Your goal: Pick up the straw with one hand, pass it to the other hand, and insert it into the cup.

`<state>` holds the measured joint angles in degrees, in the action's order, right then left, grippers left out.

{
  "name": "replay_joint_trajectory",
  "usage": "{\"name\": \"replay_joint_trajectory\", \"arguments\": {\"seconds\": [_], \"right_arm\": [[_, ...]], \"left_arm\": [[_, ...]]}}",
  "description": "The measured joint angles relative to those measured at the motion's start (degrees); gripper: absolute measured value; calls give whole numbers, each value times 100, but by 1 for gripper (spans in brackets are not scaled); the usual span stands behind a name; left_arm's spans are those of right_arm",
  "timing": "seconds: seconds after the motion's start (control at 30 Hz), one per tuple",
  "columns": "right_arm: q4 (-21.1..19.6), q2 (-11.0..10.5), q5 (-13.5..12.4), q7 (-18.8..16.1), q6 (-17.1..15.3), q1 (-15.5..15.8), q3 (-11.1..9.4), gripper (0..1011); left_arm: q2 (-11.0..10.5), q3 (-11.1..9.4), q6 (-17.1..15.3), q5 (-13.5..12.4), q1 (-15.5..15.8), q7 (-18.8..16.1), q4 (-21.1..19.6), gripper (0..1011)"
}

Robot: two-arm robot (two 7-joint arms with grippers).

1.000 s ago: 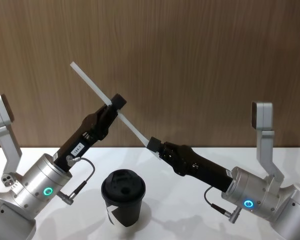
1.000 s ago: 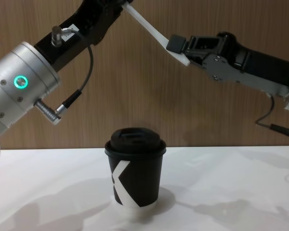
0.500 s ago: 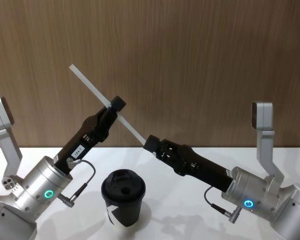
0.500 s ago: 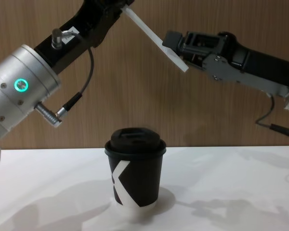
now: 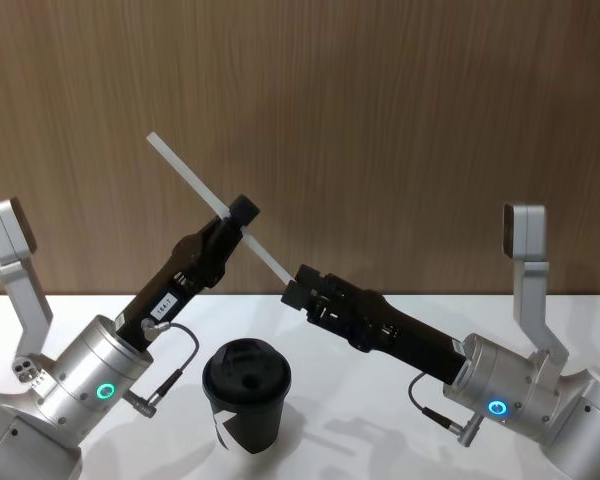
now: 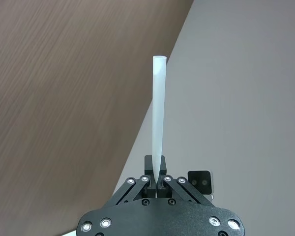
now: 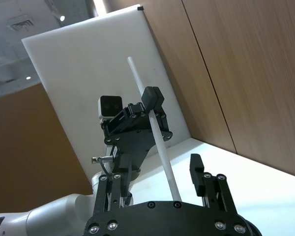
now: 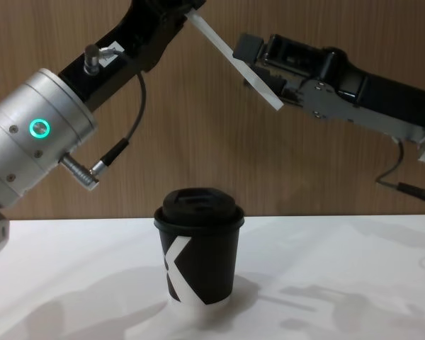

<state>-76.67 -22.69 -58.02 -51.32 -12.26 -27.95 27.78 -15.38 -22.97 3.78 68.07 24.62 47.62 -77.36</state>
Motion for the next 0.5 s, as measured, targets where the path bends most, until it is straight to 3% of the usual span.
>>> {"name": "replay_joint_trajectory", "arguments": {"seconds": [0.33,0.5], "right_arm": [[-44,-35,-66,-2,74,35,-41,986],[-86,-88,-109,-15,113,53,-77,1001]], "left_arm": [[-11,-70,29,7,46,0,27,10],[-45,-97,45,6,62,-11,28,10]]}}
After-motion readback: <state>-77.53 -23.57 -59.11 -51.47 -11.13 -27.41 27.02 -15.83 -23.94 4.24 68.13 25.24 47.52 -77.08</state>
